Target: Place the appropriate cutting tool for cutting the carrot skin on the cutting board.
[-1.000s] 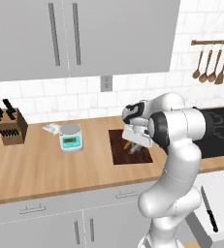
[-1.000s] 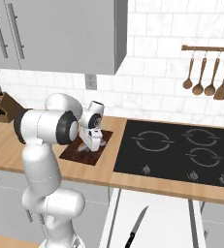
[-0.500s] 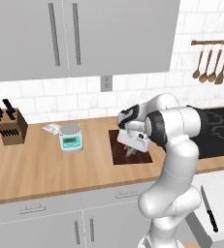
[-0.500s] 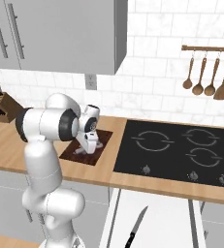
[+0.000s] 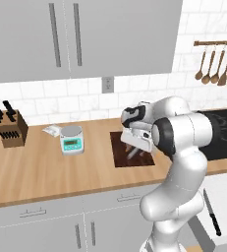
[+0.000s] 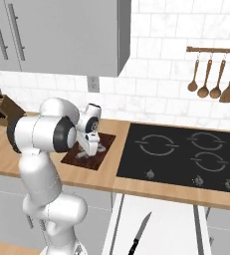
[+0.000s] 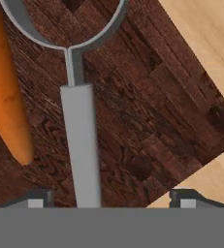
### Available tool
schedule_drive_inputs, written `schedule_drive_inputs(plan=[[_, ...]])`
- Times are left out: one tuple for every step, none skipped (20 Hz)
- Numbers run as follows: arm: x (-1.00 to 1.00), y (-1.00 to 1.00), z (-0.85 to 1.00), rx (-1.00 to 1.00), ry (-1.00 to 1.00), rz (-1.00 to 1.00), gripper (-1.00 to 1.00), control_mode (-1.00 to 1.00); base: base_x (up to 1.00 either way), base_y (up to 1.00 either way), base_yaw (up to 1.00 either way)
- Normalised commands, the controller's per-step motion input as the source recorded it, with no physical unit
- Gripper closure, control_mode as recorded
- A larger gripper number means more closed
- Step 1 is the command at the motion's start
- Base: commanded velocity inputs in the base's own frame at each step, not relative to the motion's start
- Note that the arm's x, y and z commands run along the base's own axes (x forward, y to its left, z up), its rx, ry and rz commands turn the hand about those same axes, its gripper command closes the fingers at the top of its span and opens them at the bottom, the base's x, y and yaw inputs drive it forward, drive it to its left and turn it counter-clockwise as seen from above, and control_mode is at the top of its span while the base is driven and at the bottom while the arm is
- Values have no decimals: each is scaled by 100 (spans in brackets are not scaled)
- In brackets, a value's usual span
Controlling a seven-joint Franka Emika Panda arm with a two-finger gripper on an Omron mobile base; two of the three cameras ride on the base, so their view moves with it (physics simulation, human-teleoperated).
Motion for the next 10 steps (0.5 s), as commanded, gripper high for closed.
schedule_drive_inputs(plan=[[-54, 0, 65, 0, -13, 0, -100, -100, 0, 0, 0], [-54, 1, 64, 0, -13, 0, -100, -100, 0, 0, 0], [-56, 0, 62, 0, -12, 0, -100, -100, 0, 0, 0], [-59, 0, 55, 0, -12, 0, -100, -100, 0, 0, 0], [-70, 0, 46, 0, -17, 0, -100, -100, 0, 0, 0], [-79, 0, 35, 0, -19, 0, -100, -100, 0, 0, 0], [-88, 0, 27, 0, -21, 0, -100, -100, 0, 0, 0], [-93, 0, 25, 0, -21, 0, -100, -100, 0, 0, 0], [-96, -1, 20, 0, -20, 0, -100, -100, 0, 0, 0], [-99, -4, 19, 0, -21, 0, -100, -100, 0, 0, 0]])
